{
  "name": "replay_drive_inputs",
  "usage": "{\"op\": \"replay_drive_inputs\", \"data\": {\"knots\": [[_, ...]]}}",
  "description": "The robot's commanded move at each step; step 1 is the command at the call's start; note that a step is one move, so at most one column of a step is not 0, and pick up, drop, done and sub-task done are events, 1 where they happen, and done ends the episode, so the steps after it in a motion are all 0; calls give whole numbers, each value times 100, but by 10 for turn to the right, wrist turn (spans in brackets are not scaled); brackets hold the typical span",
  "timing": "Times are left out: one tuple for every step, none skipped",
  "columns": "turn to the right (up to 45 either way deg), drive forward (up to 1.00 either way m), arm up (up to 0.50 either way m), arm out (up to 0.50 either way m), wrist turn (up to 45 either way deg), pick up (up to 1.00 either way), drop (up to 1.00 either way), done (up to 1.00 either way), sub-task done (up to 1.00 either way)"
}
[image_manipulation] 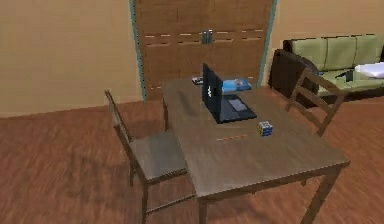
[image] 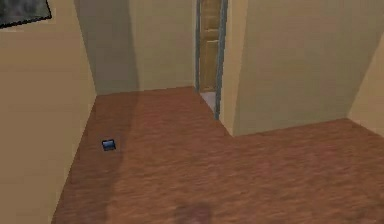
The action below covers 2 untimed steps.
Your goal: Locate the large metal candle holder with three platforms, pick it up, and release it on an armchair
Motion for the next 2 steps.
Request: {"op": "replay_drive_inputs", "data": {"knots": [[-60, 0, 0, 0, 0, 0, 0, 0, 0], [0, 100, 0, 0, 0, 0, 0, 0, 0]]}}
